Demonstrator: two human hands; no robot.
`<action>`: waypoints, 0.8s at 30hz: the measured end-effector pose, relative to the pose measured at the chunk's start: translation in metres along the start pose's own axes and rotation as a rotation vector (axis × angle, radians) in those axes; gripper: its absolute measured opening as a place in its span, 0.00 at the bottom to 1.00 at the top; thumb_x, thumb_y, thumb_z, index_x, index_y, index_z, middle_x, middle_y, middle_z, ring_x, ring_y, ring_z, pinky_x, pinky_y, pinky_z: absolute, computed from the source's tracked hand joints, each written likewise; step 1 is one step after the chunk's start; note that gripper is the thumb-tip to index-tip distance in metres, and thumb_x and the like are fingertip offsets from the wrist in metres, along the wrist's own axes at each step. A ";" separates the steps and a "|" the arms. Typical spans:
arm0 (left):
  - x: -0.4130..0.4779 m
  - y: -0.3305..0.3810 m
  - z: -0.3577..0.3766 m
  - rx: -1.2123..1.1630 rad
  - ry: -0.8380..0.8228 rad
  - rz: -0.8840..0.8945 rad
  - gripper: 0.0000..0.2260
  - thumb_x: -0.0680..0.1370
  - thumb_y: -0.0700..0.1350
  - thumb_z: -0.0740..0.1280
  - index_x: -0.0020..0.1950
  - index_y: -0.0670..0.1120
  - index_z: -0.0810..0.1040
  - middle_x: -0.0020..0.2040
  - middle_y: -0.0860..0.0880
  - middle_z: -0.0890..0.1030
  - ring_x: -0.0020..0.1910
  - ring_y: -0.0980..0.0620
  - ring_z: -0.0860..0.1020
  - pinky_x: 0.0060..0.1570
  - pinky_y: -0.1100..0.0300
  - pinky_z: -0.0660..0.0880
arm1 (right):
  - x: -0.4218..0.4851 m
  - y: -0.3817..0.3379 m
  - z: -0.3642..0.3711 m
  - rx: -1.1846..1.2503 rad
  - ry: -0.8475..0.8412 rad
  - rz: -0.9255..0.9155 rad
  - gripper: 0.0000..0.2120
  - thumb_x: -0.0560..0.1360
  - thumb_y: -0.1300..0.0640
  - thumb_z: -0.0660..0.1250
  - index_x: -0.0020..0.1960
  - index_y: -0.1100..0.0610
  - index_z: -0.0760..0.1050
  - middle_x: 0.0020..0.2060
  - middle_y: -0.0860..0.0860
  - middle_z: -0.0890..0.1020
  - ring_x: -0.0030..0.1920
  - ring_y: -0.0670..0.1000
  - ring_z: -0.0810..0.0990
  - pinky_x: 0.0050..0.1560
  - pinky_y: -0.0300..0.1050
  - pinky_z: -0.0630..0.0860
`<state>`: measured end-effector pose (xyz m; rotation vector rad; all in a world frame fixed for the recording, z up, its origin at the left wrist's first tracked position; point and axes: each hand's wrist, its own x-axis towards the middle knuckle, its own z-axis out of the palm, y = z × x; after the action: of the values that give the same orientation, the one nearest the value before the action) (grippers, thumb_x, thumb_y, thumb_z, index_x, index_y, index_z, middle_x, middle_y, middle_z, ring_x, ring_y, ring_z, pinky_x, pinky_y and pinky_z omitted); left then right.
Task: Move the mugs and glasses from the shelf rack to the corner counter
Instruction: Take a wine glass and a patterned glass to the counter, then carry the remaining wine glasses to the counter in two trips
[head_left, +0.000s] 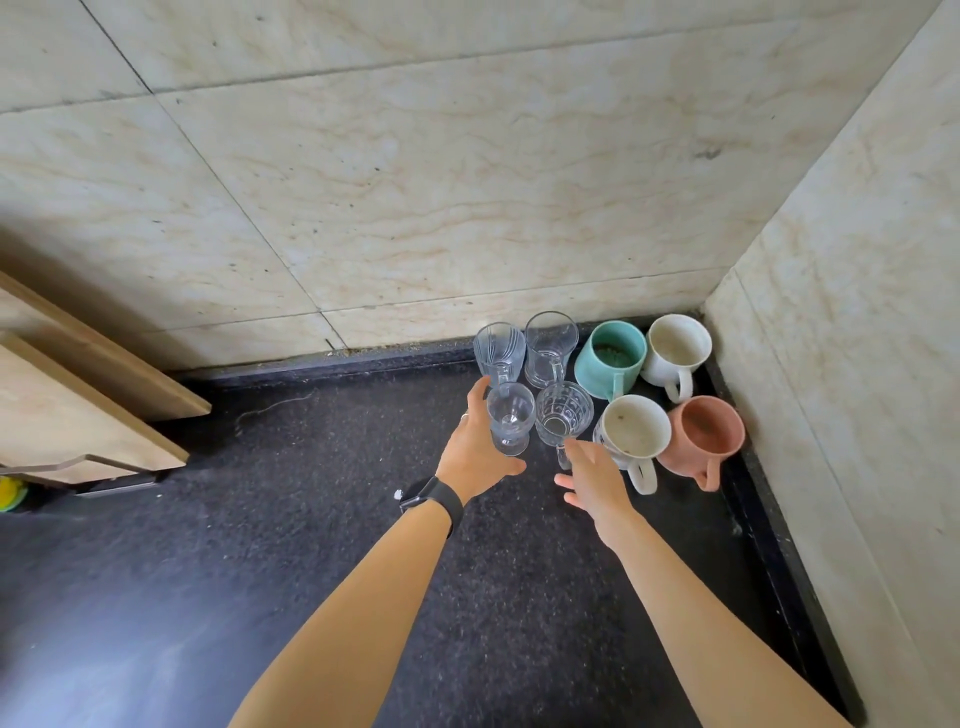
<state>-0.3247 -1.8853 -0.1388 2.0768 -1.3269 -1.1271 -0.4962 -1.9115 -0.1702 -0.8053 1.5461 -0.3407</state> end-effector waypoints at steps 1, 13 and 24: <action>-0.005 -0.002 -0.001 0.003 -0.017 -0.016 0.53 0.66 0.41 0.80 0.79 0.54 0.47 0.71 0.43 0.72 0.63 0.43 0.77 0.54 0.54 0.75 | -0.005 -0.001 -0.002 0.003 0.012 -0.014 0.21 0.82 0.46 0.61 0.73 0.51 0.67 0.66 0.49 0.75 0.57 0.51 0.82 0.58 0.50 0.79; -0.101 -0.041 -0.028 0.490 -0.100 -0.025 0.29 0.76 0.58 0.68 0.75 0.54 0.65 0.77 0.51 0.65 0.76 0.45 0.60 0.73 0.47 0.61 | -0.147 -0.002 -0.036 -0.615 0.026 -0.415 0.17 0.82 0.46 0.60 0.69 0.45 0.74 0.64 0.41 0.77 0.67 0.46 0.75 0.61 0.40 0.68; -0.231 -0.018 -0.110 0.543 0.407 0.079 0.25 0.80 0.59 0.61 0.76 0.56 0.64 0.78 0.52 0.63 0.79 0.46 0.56 0.76 0.43 0.57 | -0.247 -0.049 -0.014 -1.019 0.065 -1.068 0.19 0.81 0.45 0.60 0.71 0.43 0.73 0.73 0.43 0.72 0.76 0.49 0.63 0.76 0.46 0.59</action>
<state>-0.2746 -1.6787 0.0048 2.4187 -1.5989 -0.2872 -0.5062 -1.7852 0.0483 -2.4384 1.1563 -0.3171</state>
